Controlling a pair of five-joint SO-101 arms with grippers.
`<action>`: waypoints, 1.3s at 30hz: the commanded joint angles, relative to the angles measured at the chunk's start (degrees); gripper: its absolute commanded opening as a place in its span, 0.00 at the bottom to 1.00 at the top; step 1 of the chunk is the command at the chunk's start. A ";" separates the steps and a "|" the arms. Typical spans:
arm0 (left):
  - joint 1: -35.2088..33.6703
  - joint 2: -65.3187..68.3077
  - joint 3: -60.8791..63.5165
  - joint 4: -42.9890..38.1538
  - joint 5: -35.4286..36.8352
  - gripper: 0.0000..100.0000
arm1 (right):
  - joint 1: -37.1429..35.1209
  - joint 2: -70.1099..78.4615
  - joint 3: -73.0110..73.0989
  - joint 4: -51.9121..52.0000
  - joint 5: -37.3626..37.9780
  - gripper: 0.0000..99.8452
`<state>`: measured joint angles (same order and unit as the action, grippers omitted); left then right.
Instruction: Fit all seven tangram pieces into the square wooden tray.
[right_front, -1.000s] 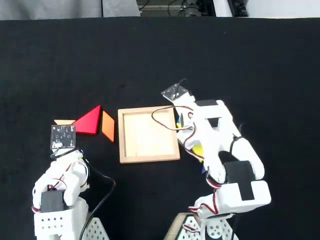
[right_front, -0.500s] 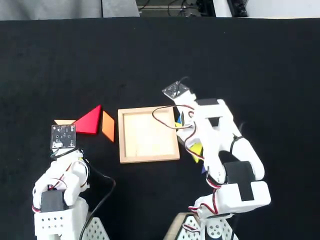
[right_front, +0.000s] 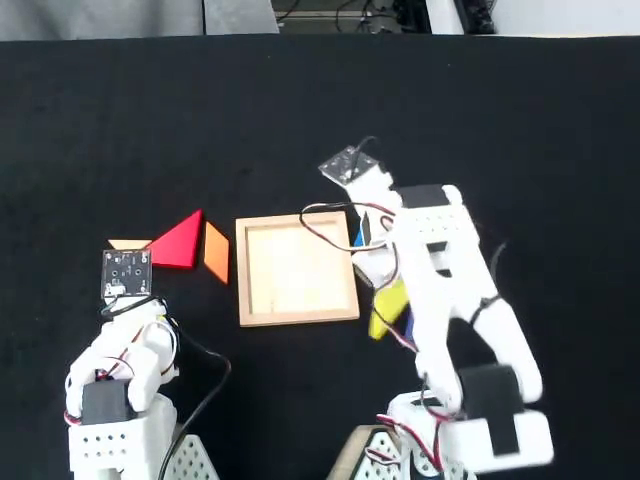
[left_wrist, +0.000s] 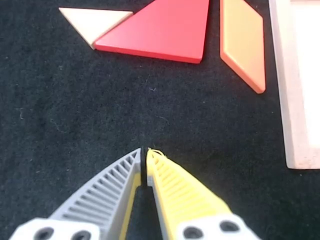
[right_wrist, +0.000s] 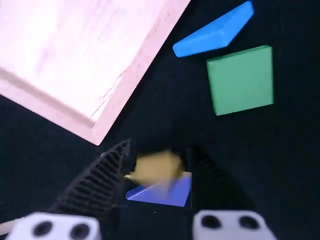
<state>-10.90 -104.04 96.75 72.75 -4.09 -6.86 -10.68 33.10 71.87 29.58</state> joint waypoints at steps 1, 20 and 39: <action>-0.66 -0.09 0.66 0.09 0.00 0.03 | 0.88 -3.82 -1.71 0.26 -0.53 0.11; -4.26 -0.09 0.66 0.09 0.18 0.03 | -1.23 -3.91 7.16 0.18 9.67 0.23; -4.26 -0.09 0.66 0.09 0.18 0.03 | 6.68 -9.27 14.64 3.78 50.81 0.22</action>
<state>-14.51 -104.04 96.75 72.75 -4.09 -0.79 -18.24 47.87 74.95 76.44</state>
